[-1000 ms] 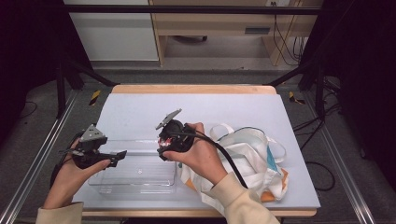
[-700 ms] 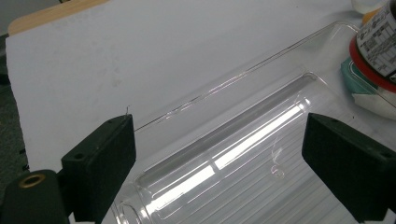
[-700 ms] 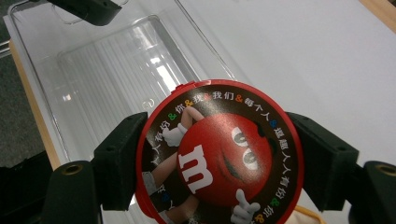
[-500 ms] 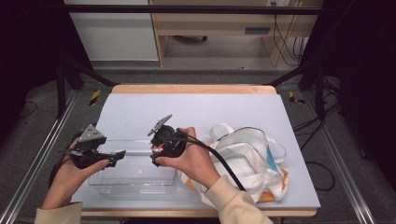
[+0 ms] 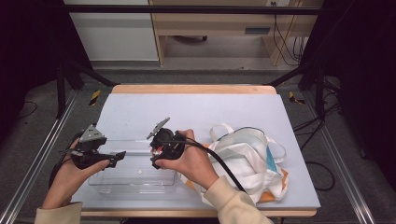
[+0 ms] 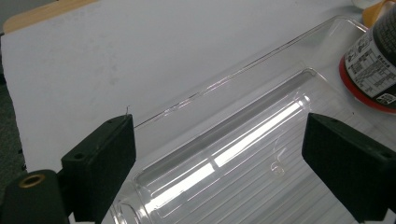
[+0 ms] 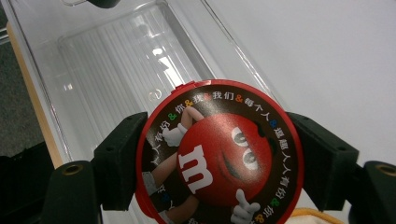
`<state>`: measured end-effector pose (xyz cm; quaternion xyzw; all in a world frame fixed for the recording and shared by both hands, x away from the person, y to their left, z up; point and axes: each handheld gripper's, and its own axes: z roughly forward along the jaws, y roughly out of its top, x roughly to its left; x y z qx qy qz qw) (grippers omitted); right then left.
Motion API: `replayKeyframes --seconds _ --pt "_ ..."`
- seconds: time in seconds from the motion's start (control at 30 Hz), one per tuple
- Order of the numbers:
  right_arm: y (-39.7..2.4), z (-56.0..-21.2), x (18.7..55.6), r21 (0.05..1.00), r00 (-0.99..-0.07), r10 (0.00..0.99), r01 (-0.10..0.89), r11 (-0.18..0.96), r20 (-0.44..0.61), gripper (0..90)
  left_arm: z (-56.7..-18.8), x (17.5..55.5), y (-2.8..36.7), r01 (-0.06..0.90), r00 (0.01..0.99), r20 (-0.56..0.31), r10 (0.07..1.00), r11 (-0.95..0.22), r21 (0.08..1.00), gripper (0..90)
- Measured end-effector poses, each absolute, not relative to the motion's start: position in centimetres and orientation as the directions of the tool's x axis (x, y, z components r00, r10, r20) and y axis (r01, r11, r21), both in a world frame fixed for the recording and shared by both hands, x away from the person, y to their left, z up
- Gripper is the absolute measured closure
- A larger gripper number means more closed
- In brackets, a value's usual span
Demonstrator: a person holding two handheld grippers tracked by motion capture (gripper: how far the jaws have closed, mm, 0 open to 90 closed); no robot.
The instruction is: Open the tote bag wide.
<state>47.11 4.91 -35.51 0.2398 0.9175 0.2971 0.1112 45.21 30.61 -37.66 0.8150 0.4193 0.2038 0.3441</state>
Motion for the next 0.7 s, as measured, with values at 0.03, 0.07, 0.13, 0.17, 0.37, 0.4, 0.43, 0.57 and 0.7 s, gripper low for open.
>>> replayKeyframes --seconds 0.03,0.07,0.13,0.17,0.37,0.4,0.43,0.57,0.7 --pt "5.0 -35.6 47.1 0.596 -0.861 0.505 0.375 0.710 -0.061 26.0 -37.7 45.2 30.6 0.543 0.565 0.044 0.824 -0.411 0.732 10.0" --pt "5.0 -35.7 47.1 0.595 -0.862 0.503 0.372 0.713 -0.063 26.0 -37.7 45.2 30.6 0.544 0.565 0.045 0.824 -0.412 0.731 10.0" --pt "5.2 -36.0 47.0 0.590 -0.861 0.504 0.373 0.716 -0.067 26.0 -37.7 45.2 30.7 0.544 0.566 0.042 0.824 -0.411 0.731 10.0" --pt "5.2 -36.1 47.1 0.586 -0.861 0.504 0.375 0.718 -0.066 26.0 -37.7 45.2 30.7 0.545 0.565 0.041 0.824 -0.410 0.731 10.0" --pt "5.1 -36.8 47.4 0.583 -0.859 0.508 0.386 0.715 -0.054 26.0 -37.7 45.2 30.8 0.544 0.564 0.040 0.825 -0.408 0.733 10.0" --pt "5.2 -36.9 47.4 0.580 -0.857 0.513 0.392 0.714 -0.052 26.0 -37.7 45.2 30.8 0.544 0.564 0.040 0.825 -0.408 0.733 10.0" --pt "5.2 -37.0 47.4 0.580 -0.859 0.508 0.388 0.716 -0.053 26.0 -37.7 45.2 30.7 0.545 0.564 0.040 0.825 -0.408 0.732 10.0" --pt "5.4 -37.3 47.4 0.572 -0.858 0.510 0.390 0.722 -0.058 26.0 -37.7 45.2 30.7 0.545 0.567 0.046 0.822 -0.416 0.728 10.0" --pt "5.4 -37.6 47.5 0.570 -0.858 0.510 0.391 0.723 -0.059 26.0 -37.8 45.3 30.6 0.546 0.568 0.042 0.822 -0.415 0.728 10.0"
